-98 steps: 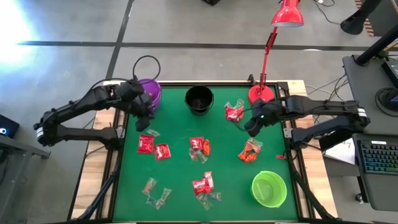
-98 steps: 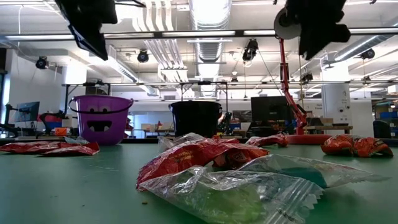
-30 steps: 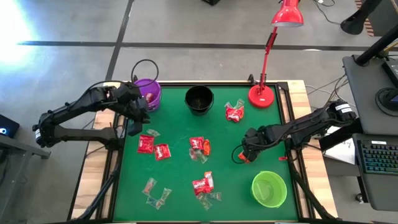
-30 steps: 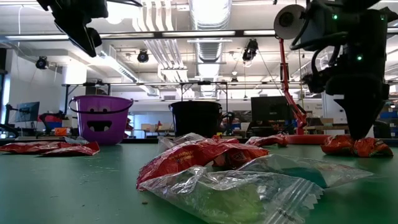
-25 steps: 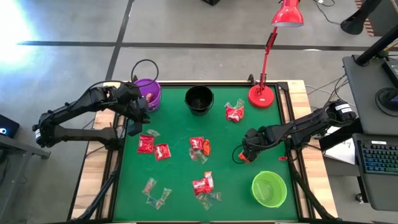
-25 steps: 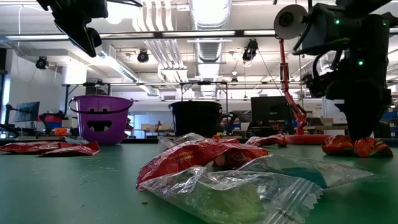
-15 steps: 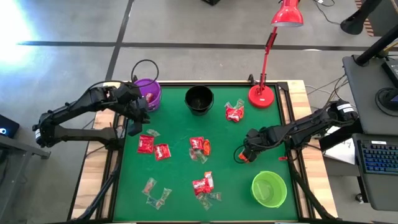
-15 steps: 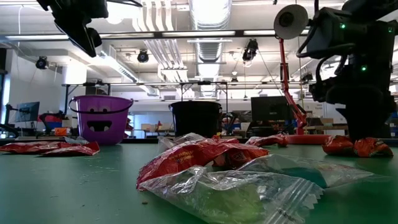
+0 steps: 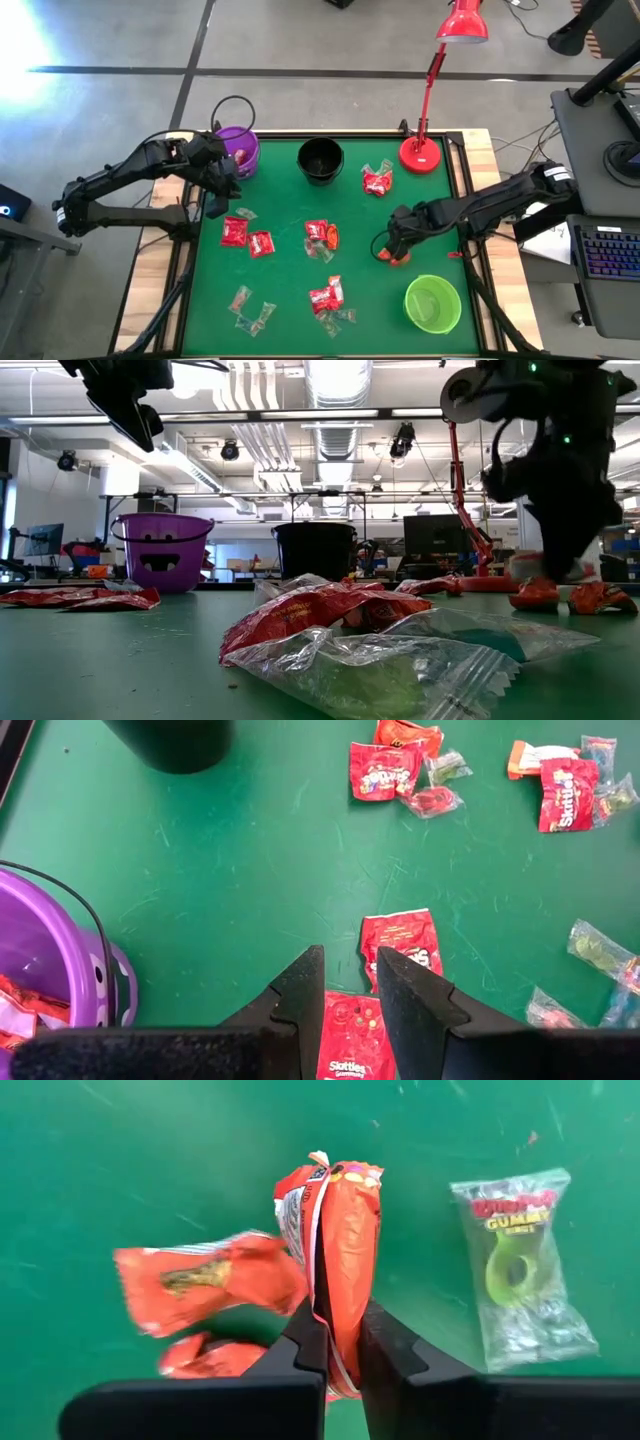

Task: Sort candy
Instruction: Put the orange chocolate bar into the purple bucket

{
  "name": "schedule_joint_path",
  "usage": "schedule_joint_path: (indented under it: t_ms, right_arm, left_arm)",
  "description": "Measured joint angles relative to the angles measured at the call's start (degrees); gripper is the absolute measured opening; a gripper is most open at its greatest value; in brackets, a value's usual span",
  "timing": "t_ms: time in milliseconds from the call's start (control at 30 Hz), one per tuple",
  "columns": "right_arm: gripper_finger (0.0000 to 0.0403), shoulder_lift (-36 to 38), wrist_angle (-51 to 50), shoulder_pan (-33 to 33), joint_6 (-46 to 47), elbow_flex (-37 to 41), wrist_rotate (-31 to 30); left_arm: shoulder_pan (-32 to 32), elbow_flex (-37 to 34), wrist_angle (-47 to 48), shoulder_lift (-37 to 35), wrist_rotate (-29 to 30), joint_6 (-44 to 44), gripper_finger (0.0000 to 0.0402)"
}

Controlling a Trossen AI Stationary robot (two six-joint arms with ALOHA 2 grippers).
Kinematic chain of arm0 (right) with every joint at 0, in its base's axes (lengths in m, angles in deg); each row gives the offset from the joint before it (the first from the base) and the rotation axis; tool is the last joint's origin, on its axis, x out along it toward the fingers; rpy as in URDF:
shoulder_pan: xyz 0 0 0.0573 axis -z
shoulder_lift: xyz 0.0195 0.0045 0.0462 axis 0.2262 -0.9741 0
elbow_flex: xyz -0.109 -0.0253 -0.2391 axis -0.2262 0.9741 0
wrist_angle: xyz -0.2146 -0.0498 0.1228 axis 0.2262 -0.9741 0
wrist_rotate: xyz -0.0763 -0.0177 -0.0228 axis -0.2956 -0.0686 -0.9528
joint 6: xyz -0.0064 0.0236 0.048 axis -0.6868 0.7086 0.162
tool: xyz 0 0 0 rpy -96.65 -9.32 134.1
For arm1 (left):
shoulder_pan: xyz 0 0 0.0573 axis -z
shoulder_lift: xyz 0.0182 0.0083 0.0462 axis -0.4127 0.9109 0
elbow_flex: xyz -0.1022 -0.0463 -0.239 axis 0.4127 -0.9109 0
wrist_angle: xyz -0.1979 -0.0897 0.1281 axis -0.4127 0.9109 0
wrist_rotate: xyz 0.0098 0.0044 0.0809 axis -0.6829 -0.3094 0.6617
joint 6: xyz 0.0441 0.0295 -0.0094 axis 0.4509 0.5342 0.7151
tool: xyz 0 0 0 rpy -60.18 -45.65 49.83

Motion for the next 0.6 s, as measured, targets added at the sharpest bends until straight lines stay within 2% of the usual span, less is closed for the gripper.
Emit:
schedule_joint_path:
  t_ms: [200,400,600]
  right_arm:
    - [0.0016,0.63,-3.40,0.00,-0.40,-6.42,-4.63]
    - [0.0015,0.67,-2.34,0.00,-2.53,-15.31,-13.45]
    - [0.0015,-0.09,1.10,0.13,-11.43,-24.26,-21.59]
  left_arm:
    - [0.00,0.02,-1.49,0.31,-0.01,0.00,0.0078]
    - [0.02,0.04,-6.33,1.73,-0.03,-0.02,0.0078]
    - [0.02,0.04,-13.56,3.52,-4.49,-0.47,0.0078]
